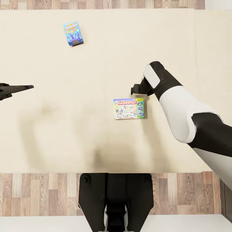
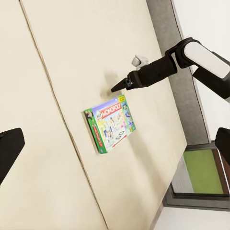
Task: Put all the toys in the child's room - the three board games (two on the bed and one on the table), the two jigsaw puzzles on the table, and the tennis ball on the table - inside the toy box on the table in the child's room.
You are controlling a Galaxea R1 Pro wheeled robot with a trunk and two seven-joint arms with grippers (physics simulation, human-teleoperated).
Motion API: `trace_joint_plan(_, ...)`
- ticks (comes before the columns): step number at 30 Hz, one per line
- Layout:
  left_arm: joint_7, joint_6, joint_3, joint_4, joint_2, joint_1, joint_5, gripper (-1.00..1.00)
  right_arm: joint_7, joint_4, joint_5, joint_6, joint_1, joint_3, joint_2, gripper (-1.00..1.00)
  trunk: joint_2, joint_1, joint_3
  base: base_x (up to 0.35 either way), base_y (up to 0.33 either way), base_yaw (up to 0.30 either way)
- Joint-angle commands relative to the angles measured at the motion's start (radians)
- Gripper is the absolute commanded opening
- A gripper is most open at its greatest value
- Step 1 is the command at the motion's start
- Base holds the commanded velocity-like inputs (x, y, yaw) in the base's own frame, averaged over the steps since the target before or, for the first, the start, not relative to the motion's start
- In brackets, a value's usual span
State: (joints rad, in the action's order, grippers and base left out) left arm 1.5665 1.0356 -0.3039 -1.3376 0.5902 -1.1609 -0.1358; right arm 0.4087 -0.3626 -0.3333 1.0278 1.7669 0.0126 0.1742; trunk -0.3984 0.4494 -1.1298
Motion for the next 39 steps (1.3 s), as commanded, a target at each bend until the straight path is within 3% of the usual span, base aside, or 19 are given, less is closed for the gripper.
trace_joint_plan(1, 0.004, 0.011, 0.0, 0.0, 0.0, 0.0, 0.001, 1.0, 0.01, 0.0, -0.01, 0.002, 0.0, 0.001, 0.0, 1.0, -0.002, 0.001, -0.001, 0.0, 0.0, 0.0)
trace_joint_plan(39, 0.004, 0.011, -0.003, -0.002, 0.002, 0.0, 0.001, 1.0, 0.012, 0.001, -0.007, 0.001, -0.043, 0.001, 0.0, 1.0, -0.002, 0.001, -0.001, 0.0, 0.0, 0.0)
